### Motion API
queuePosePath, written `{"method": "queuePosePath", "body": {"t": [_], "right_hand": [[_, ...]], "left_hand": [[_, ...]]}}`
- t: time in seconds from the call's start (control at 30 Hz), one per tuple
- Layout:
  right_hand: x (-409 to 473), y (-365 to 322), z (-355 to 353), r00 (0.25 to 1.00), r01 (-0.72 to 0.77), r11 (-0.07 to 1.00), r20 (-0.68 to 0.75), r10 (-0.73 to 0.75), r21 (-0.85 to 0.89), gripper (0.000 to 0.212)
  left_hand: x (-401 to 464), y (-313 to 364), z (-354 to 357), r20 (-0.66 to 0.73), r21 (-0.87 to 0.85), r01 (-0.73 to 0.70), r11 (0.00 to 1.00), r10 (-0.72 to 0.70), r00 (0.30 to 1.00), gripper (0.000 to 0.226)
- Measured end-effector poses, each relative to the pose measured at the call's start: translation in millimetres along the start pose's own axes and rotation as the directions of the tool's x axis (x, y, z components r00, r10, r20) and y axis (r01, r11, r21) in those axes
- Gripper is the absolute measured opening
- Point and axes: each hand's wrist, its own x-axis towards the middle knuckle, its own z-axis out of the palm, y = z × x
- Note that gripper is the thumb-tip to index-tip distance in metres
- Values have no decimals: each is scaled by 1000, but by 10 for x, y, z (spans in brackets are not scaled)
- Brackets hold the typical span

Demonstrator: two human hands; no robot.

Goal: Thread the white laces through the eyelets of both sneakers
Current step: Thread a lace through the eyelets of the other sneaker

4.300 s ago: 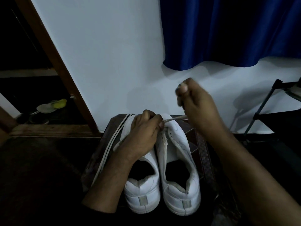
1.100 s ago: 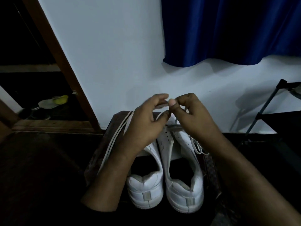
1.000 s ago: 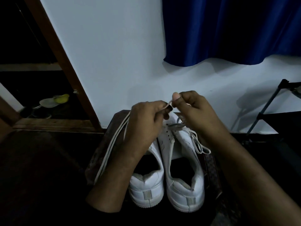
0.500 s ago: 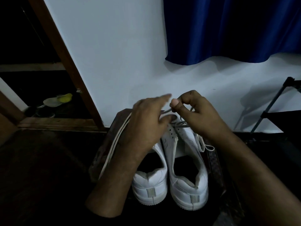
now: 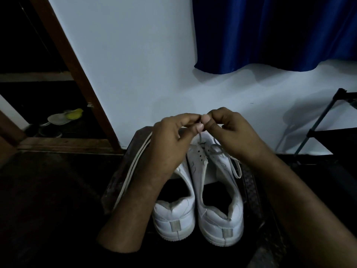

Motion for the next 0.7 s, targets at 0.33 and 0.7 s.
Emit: {"method": "queuePosePath", "body": {"t": [0.33,0.7], "right_hand": [[-13,184,-166,999,-25,928,22,36,-373,33],[-47,5,-12,997,36,998,65,-32,-58,35]], "left_hand": [[1,-290,-250,-366,584,305,752,-91,926,5],[-1,-110,-29,-2,177,15,984,-15,1000,15]]}}
